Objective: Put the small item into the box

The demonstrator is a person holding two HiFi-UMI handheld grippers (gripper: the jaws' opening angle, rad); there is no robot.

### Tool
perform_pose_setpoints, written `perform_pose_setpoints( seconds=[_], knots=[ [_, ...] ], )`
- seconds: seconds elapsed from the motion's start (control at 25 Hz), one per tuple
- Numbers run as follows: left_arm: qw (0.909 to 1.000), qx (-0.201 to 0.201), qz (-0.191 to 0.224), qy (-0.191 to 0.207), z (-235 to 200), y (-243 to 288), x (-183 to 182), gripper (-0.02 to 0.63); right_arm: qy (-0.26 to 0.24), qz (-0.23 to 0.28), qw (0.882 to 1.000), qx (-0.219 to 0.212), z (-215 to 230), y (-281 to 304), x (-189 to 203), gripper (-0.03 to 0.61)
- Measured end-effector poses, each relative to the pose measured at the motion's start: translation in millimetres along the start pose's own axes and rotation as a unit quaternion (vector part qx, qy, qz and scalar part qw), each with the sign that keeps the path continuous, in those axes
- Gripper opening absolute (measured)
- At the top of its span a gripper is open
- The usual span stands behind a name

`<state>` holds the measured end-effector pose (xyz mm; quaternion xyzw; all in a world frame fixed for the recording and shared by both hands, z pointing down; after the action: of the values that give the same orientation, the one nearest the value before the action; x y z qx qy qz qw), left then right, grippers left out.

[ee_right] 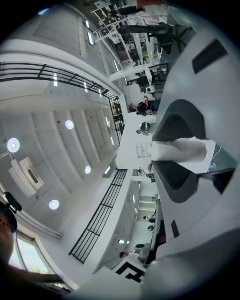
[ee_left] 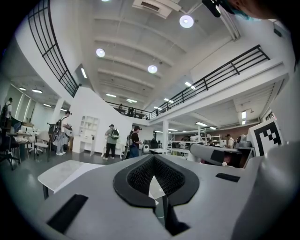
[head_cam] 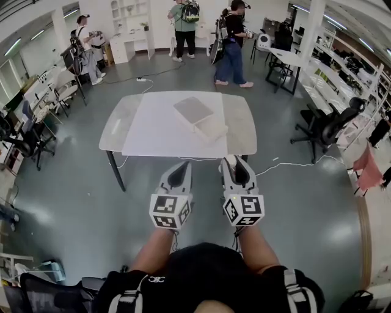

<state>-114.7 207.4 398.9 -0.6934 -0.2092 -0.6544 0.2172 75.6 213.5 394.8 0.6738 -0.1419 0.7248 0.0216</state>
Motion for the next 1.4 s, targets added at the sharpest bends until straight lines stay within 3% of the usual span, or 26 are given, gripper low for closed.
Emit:
perform_pose_setpoints(
  seconds=[0.4, 0.72, 1.4],
  knots=[
    [0.9999, -0.001, -0.007, -0.010, -36.2, -22.9, 10.2, 0.005, -0.015, -0.002, 1.000, 0.013, -35.4, 0.6, 9.9, 0.126],
    [0.9999, -0.006, -0.008, -0.003, -58.5, -3.4, 13.4, 0.005, -0.009, -0.005, 1.000, 0.016, -28.3, 34.1, 19.8, 0.126],
    [0.9996, -0.027, -0.012, -0.002, -131.1, 150.2, 27.4, 0.005, -0.003, -0.006, 1.000, -0.003, 46.2, 196.9, 58.0, 0.126]
  ],
)
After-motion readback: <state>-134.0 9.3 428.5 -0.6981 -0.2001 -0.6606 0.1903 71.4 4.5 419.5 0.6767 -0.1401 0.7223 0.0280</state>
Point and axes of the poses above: the fingertips, and each gripper's own axes: y forward along the fingers, z to its right, x out of its underside, the point moved 8 cm from there along -y, backward along the fingers, and after that the axes turned 5 degrees about x, right-handed, at the moved point
